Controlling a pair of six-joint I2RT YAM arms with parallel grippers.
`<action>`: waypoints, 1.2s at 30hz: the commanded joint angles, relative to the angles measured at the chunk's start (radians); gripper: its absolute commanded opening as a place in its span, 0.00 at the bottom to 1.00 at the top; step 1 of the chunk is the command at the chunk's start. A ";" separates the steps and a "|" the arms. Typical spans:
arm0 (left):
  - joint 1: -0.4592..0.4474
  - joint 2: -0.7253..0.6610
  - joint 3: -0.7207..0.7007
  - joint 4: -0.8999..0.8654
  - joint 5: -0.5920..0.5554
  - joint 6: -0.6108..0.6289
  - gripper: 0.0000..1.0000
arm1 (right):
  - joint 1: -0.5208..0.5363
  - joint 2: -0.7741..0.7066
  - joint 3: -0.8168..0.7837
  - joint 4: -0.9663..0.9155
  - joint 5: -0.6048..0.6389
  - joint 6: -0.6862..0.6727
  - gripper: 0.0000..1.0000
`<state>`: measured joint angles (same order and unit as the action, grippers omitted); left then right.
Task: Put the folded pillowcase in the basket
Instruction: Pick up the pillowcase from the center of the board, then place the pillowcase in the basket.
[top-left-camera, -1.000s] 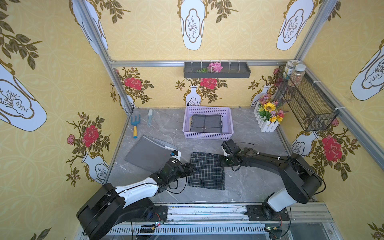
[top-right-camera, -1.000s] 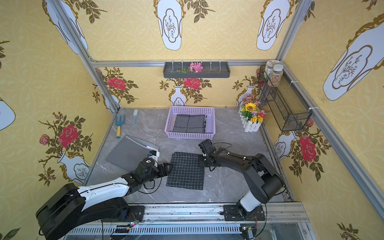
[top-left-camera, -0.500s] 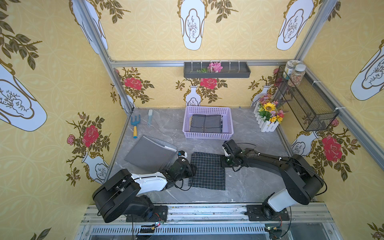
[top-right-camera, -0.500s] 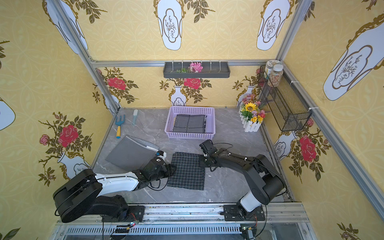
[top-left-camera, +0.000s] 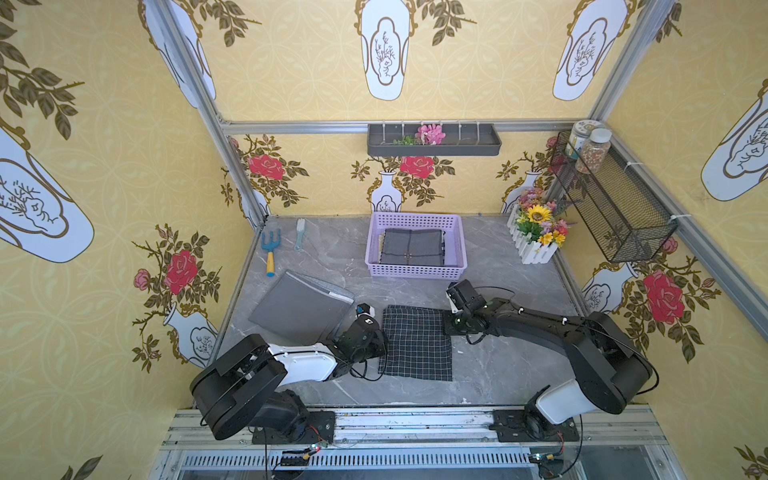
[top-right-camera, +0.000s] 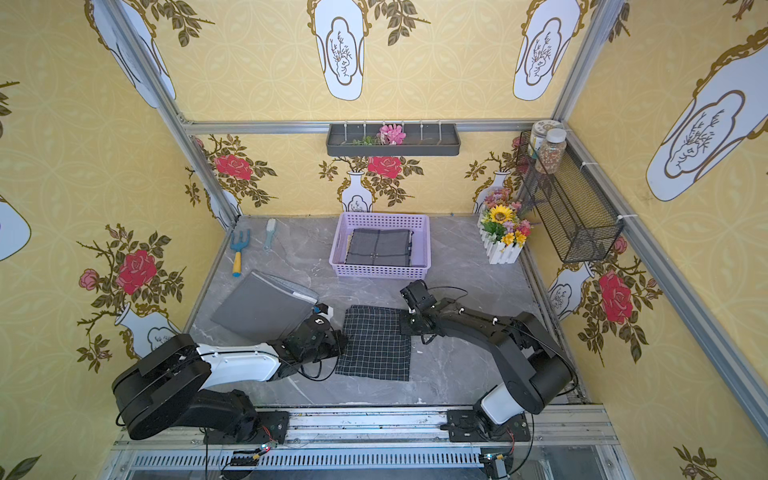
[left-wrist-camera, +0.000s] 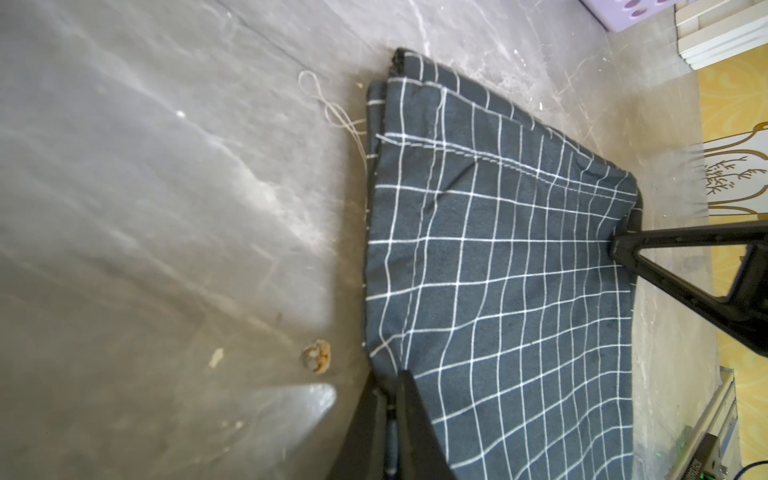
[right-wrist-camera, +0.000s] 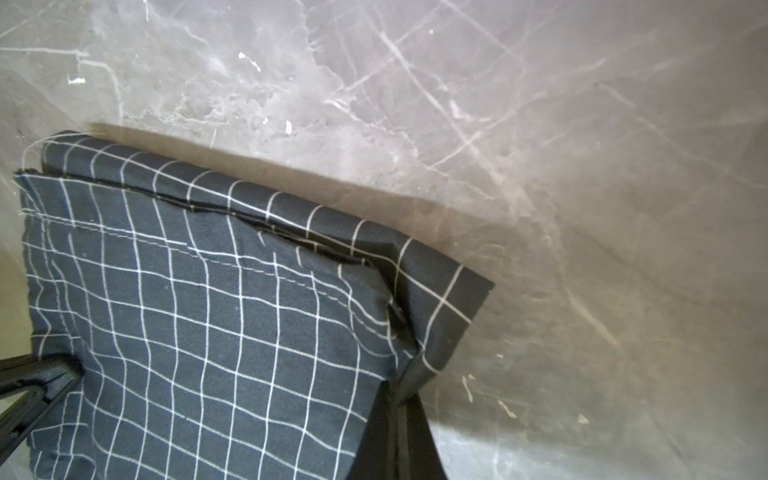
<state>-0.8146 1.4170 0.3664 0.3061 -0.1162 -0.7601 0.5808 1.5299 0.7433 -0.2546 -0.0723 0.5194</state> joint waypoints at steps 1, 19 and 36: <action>0.000 0.007 0.000 -0.001 -0.005 0.004 0.01 | -0.002 -0.005 -0.004 0.028 0.016 0.006 0.00; 0.000 -0.192 -0.041 0.048 -0.063 0.008 0.00 | -0.005 -0.156 -0.041 0.069 0.045 0.003 0.00; 0.018 -0.286 0.108 -0.091 -0.169 0.150 0.00 | -0.019 -0.230 0.091 0.039 0.075 -0.043 0.00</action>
<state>-0.8055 1.1328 0.4595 0.2375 -0.2558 -0.6598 0.5667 1.2957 0.8112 -0.2138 -0.0177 0.4961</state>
